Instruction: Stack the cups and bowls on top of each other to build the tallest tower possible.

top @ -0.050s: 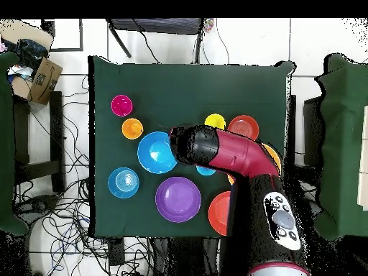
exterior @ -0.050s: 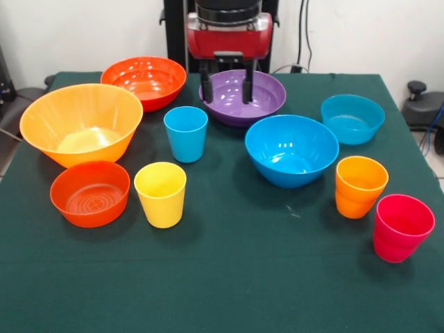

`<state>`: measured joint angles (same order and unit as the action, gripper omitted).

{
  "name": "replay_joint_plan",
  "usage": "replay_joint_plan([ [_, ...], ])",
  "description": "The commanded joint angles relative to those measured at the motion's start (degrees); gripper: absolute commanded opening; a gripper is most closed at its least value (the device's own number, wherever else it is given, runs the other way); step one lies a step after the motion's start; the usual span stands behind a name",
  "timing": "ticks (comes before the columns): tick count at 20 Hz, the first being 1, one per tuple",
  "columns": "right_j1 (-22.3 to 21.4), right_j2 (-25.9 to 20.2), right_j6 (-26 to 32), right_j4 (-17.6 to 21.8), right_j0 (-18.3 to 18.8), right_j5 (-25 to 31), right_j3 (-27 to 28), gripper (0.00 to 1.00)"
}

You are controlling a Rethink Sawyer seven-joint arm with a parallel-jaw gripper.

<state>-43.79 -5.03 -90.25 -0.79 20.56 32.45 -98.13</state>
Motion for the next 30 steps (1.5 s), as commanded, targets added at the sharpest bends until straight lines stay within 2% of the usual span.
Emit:
replay_joint_plan([
  [1,1.2,-4.4,-0.6,2.4,1.6,2.1,-3.9,1.0],
  [7,-0.3,-4.9,-1.5,2.7,2.7,-2.6,-7.8,1.0],
  [9,0.2,-4.9,-2.2,3.2,3.2,-5.3,-8.3,1.0],
  [11,1.3,-4.5,-4.2,2.1,3.5,-5.9,-8.9,1.0],
  [15,2.6,-5.0,-3.6,2.8,5.3,-9.3,-10.0,1.0],
  [19,2.8,-5.0,-2.6,3.4,6.2,-9.0,-10.2,1.0],
  [25,2.6,-4.3,-2.1,3.7,5.1,-6.1,-8.5,1.0],
  [30,3.3,-4.8,-1.8,3.5,5.6,-5.9,-8.1,1.0],
])
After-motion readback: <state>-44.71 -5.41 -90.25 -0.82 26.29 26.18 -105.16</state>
